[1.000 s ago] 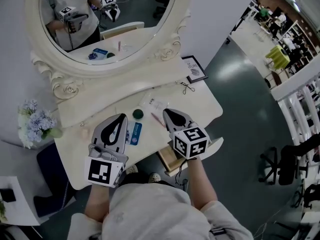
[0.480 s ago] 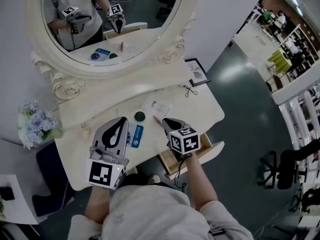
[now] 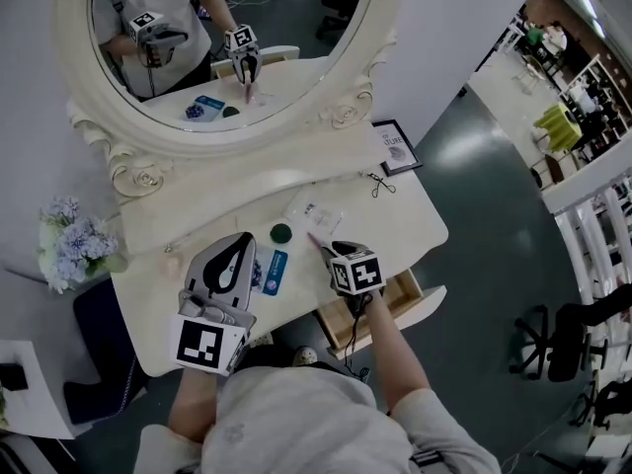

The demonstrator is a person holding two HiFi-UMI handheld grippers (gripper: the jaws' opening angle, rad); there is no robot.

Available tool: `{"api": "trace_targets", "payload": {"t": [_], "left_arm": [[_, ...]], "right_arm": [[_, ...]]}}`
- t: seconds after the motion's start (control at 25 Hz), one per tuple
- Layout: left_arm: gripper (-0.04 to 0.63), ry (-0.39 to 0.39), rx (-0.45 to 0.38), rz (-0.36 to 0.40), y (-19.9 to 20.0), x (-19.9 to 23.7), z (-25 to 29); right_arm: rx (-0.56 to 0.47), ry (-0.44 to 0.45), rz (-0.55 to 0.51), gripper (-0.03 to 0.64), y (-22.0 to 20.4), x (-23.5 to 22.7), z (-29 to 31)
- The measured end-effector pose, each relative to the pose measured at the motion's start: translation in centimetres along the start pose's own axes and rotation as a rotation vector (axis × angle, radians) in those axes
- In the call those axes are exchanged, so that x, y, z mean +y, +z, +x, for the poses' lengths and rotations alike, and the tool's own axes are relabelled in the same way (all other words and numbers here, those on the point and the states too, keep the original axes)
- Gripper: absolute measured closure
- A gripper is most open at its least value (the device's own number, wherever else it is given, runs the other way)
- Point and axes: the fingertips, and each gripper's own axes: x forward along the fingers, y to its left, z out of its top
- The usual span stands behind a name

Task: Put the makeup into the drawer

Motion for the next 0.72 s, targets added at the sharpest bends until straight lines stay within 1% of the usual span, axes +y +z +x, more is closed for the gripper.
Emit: {"api": "trace_targets", "payload": {"t": [0.16, 0.32, 0.44, 0.48, 0.64, 0.72], "left_arm": [[0.580, 0.005, -0.021, -0.001, 0.3, 0.1, 0.1], [0.580, 0.005, -0.002, -0.001, 0.0, 0.2, -0.1], [0.580, 0.018, -0.067, -0.006, 1.1, 0.5, 0.1], [0.580, 0.021, -0.077, -0.009, 1.3, 0.6, 0.1], [0.580, 0.030, -0.075, -0.012, 1.2, 0.8, -0.1], [0.580, 0.029, -0.075, -0.009, 1.2, 0.7, -0.2]], "right_arm": [[0.054, -0.054, -0.027, 0.489, -1.3, -1.3, 0.9], [0.098, -0.056, -0.041, 0.480, -2.7, -1.5, 1.5], [0.113, -0.070, -0.064, 0.482, -3.0, -1.7, 1.8], [0.114, -0.074, -0.071, 0.482, -3.0, -1.7, 1.8], [0.121, -0.075, -0.087, 0.483, -3.0, -1.6, 1.9], [0.130, -0.072, -0.098, 0.503, -3.0, -1.3, 1.9]]}}
